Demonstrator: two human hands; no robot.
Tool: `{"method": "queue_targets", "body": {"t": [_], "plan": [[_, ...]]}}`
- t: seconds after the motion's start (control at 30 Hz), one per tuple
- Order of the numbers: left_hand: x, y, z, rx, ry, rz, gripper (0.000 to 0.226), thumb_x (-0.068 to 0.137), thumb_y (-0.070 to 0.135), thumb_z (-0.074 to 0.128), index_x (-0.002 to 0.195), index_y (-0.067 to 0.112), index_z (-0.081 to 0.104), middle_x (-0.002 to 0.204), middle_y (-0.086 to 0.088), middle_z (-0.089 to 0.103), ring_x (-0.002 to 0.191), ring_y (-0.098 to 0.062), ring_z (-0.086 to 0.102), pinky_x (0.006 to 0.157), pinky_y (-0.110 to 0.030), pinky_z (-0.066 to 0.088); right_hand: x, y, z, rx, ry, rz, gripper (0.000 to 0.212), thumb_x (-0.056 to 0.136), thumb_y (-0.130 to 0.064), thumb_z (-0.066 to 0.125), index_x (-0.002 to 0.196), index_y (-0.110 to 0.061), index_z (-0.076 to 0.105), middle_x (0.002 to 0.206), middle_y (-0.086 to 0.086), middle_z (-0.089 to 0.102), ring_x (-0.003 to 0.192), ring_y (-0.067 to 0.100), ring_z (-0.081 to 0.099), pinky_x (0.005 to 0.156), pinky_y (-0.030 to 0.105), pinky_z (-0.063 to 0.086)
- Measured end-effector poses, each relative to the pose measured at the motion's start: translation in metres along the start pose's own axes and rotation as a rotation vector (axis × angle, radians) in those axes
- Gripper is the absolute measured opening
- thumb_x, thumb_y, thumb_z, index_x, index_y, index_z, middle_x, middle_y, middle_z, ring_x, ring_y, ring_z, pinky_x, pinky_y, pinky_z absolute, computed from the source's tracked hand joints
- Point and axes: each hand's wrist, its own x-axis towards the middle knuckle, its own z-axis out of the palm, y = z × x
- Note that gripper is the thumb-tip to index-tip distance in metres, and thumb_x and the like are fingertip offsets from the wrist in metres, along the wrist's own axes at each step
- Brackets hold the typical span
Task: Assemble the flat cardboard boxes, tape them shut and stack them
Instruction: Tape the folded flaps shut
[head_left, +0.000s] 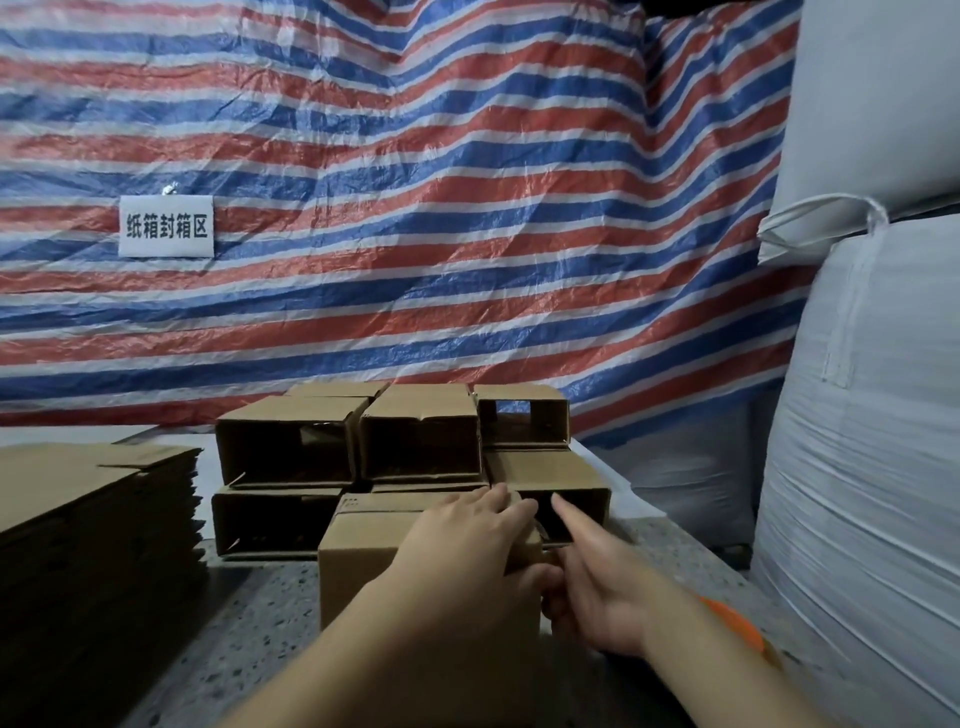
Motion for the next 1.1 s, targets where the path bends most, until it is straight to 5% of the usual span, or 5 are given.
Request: {"method": "queue_targets", "body": {"t": [0.27,0.53,0.73,0.87,1.1], "plan": [[0.000,0.000,0.002,-0.001,0.041,0.009,0.073,0.092,0.069,0.039,0.152,0.030,0.025,0.159,0.000,0.030,0.145,-0.019,0.029,0.115,-0.035,0.029,0.015,0.009,0.011,0.249,0.120,-0.144,0.037,0.097,-0.042,0.061,0.100,-0.007,0.072,0.067,0.004,0.058,0.046,0.010,0.045,0.043,0.020,0.036],[0.000,0.000,0.004,0.000,0.075,0.016,0.079,0.089,0.070,0.045,0.152,0.028,0.024,0.158,0.001,0.032,0.145,-0.019,0.030,0.114,-0.035,0.029,0.016,0.025,0.020,0.048,0.272,-0.152,0.049,0.096,-0.056,0.054,0.093,-0.014,0.079,0.084,0.009,0.078,0.093,0.027,0.068,0.067,0.034,0.050],[0.000,0.003,-0.001,-0.020,0.060,-0.017,0.110,0.083,0.075,0.051,0.157,0.014,-0.002,0.160,0.000,0.029,0.145,-0.017,0.030,0.114,-0.032,0.030,0.015,0.004,0.018,-0.129,0.393,-0.474,0.044,0.108,-0.046,0.030,0.141,-0.023,0.048,0.140,-0.001,0.052,0.128,0.020,0.050,0.105,0.040,0.041],[0.000,0.003,-0.004,-0.038,0.044,-0.024,0.118,0.081,0.072,0.056,0.156,0.014,-0.014,0.156,0.001,0.038,0.141,-0.016,0.038,0.109,-0.031,0.037,0.012,-0.010,0.032,0.001,0.136,-0.498,0.049,0.104,-0.057,0.025,0.090,-0.049,0.071,0.099,-0.026,0.071,0.091,-0.011,0.066,0.080,0.016,0.045],[0.002,0.001,0.000,-0.076,0.016,-0.037,0.120,0.077,0.064,0.064,0.155,0.021,-0.016,0.161,0.003,0.028,0.145,-0.015,0.031,0.112,-0.031,0.032,0.017,0.003,0.029,0.094,0.098,-0.353,0.061,0.102,-0.063,0.033,0.104,-0.025,0.081,0.112,0.008,0.076,0.112,0.023,0.070,0.095,0.039,0.054]]}}
